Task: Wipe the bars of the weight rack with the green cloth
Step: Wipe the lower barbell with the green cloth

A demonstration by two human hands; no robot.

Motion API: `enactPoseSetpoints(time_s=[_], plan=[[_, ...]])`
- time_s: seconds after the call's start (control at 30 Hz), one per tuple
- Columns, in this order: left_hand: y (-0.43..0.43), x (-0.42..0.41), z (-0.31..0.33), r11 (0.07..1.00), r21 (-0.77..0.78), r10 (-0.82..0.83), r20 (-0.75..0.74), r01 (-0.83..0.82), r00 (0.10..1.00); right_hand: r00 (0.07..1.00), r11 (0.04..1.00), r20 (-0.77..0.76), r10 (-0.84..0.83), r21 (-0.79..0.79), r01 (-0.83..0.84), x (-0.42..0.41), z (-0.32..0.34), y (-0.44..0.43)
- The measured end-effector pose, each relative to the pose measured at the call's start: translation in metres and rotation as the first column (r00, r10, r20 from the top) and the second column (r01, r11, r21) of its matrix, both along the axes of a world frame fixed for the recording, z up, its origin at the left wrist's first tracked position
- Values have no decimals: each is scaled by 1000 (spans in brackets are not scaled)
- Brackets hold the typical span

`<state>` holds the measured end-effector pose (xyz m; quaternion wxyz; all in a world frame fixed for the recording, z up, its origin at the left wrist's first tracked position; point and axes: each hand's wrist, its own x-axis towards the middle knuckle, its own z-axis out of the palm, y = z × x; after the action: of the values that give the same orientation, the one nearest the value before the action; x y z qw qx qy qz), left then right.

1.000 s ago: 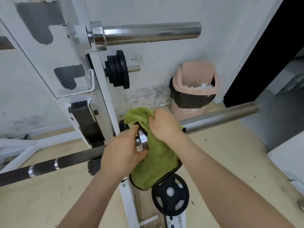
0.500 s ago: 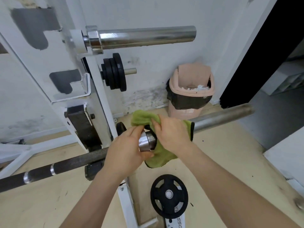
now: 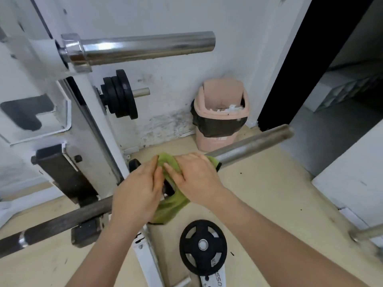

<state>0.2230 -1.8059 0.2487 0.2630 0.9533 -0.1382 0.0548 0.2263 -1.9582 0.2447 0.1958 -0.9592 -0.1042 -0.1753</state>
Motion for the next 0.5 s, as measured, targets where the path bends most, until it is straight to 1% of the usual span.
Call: enactPoseSetpoints(time_s=[0.03,0.1,0.17,0.2,0.27,0.3,0.33,0.37,0.4,0.47,0.5], plan=[[2,-4,-3,999,37,-28,22,28,999,1000,1000,-15,-21,14,21,3,-2,-20],[5,-11,-6,992,103,-83,41,78,996,989,988,7,-149,31,149,7,-5,-65],[9,-21,-3,976,192,-117,79,100,990,949,946,0,-314,77,313,10,-7,-114],[10,-27,1,973,215,-112,105,87,988,915,906,-36,-403,123,404,10,-5,-138],[5,-36,14,983,180,-56,139,31,989,831,809,-91,-549,192,556,14,1,-168],[-2,-35,23,989,146,-32,142,11,989,792,766,-92,-604,210,608,18,3,-166],[-14,-31,29,993,119,-29,157,10,987,765,744,-83,-639,188,642,21,4,-151],[-30,-24,34,994,106,-33,166,16,986,758,744,-68,-649,151,651,21,3,-128],[-46,-14,33,994,104,-45,162,28,986,781,774,-23,-624,124,621,20,-2,-101],[-72,4,24,985,162,-68,72,56,995,894,894,63,-444,93,438,8,-7,-54],[-79,8,18,977,209,-60,32,52,998,937,942,98,-336,66,330,1,-12,-48]])
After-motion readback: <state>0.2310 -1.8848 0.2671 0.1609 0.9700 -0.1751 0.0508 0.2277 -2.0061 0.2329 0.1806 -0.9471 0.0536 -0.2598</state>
